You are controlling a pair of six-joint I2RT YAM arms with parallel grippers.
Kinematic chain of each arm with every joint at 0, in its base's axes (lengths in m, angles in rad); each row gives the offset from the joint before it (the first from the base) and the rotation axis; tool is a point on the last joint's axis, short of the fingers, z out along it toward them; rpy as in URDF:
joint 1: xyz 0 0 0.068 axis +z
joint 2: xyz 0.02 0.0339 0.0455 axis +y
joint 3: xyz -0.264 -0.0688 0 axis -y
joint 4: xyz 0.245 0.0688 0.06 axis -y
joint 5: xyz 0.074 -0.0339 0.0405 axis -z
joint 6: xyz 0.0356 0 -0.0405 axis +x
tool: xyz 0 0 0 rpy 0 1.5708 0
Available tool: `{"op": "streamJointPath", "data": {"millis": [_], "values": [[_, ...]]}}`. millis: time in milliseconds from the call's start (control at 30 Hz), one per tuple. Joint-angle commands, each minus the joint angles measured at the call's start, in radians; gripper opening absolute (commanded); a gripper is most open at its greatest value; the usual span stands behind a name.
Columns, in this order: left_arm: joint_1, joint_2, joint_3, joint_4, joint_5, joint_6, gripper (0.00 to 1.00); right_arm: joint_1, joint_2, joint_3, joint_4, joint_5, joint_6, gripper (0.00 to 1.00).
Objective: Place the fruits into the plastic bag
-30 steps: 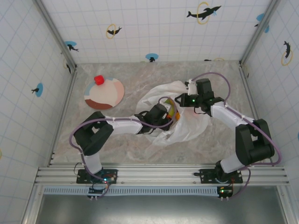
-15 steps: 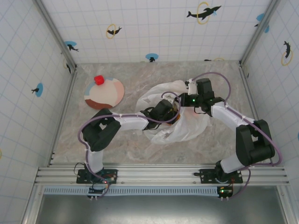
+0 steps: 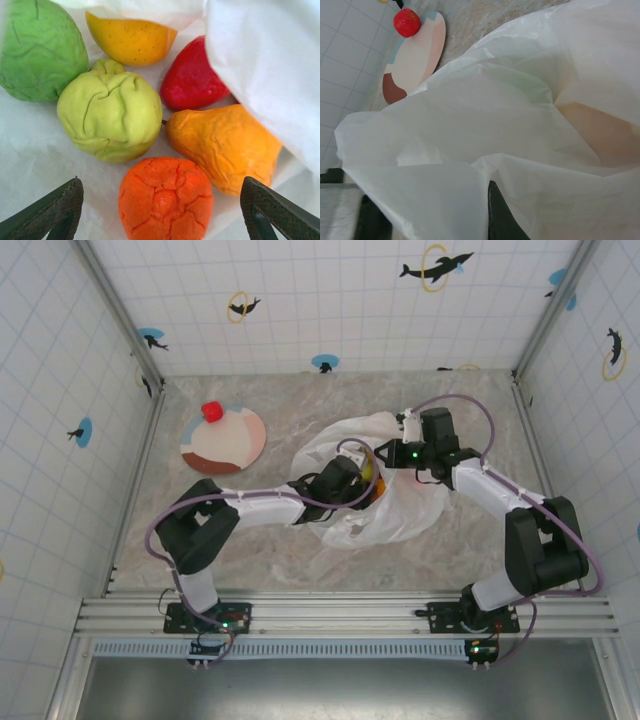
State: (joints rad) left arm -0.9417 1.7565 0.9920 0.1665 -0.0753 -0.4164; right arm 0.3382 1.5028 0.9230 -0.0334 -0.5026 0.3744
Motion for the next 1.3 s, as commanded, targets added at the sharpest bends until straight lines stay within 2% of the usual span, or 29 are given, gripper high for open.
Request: {"op": "streamJointPath", "data": {"millis": [0,333,500,633,867,1067,1267], "values": [[0.014,-0.068,-0.043,0.030,0.038,0.019,0.84,-0.007,-0.021,-0.014,0.020,-0.013,-0.006,0.00],[0.043,-0.221,-0.125,0.082,0.106,0.051,0.84,-0.007,-0.019,-0.007,0.019,-0.014,-0.006,0.00],[0.083,-0.314,-0.162,0.090,0.153,0.044,0.85,-0.009,-0.020,-0.006,0.016,-0.014,-0.008,0.00],[0.126,-0.378,-0.171,0.064,0.147,0.047,0.85,-0.009,-0.018,-0.004,0.020,-0.020,-0.005,0.00],[0.276,-0.463,-0.195,0.005,0.087,0.020,0.86,-0.007,-0.030,-0.010,0.030,-0.026,-0.006,0.00],[0.398,-0.519,-0.231,0.011,-0.092,0.020,0.88,-0.002,-0.042,-0.029,0.050,-0.026,0.001,0.00],[0.567,-0.469,-0.203,-0.002,-0.099,-0.031,0.89,0.012,-0.051,-0.029,0.062,-0.033,0.000,0.00]]}}
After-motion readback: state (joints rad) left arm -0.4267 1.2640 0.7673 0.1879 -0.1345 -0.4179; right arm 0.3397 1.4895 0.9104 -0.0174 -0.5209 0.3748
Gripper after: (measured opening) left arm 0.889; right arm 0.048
